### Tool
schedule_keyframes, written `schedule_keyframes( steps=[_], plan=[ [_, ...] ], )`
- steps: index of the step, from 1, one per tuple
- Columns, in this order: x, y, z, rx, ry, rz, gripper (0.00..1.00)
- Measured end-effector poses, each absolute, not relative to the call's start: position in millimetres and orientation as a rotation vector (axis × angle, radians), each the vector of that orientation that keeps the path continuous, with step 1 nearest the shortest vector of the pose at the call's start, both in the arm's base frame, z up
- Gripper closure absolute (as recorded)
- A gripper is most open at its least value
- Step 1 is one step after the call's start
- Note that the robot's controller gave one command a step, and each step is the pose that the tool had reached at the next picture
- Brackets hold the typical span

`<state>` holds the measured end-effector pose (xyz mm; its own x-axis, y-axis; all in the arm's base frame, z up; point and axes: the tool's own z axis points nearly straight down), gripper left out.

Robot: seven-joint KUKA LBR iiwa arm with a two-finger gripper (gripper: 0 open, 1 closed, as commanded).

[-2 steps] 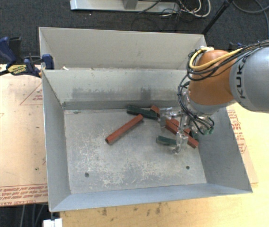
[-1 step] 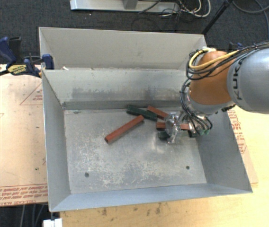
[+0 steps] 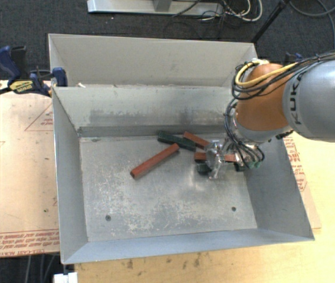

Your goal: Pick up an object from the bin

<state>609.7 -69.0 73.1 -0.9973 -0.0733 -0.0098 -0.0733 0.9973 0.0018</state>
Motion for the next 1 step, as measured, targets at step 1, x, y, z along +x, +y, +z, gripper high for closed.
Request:
schedule_keyframes(
  steps=[1],
  plan=[
    [587.7,-83.8,235.4,-0.078,3.134,-0.001,1.0]
  ],
)
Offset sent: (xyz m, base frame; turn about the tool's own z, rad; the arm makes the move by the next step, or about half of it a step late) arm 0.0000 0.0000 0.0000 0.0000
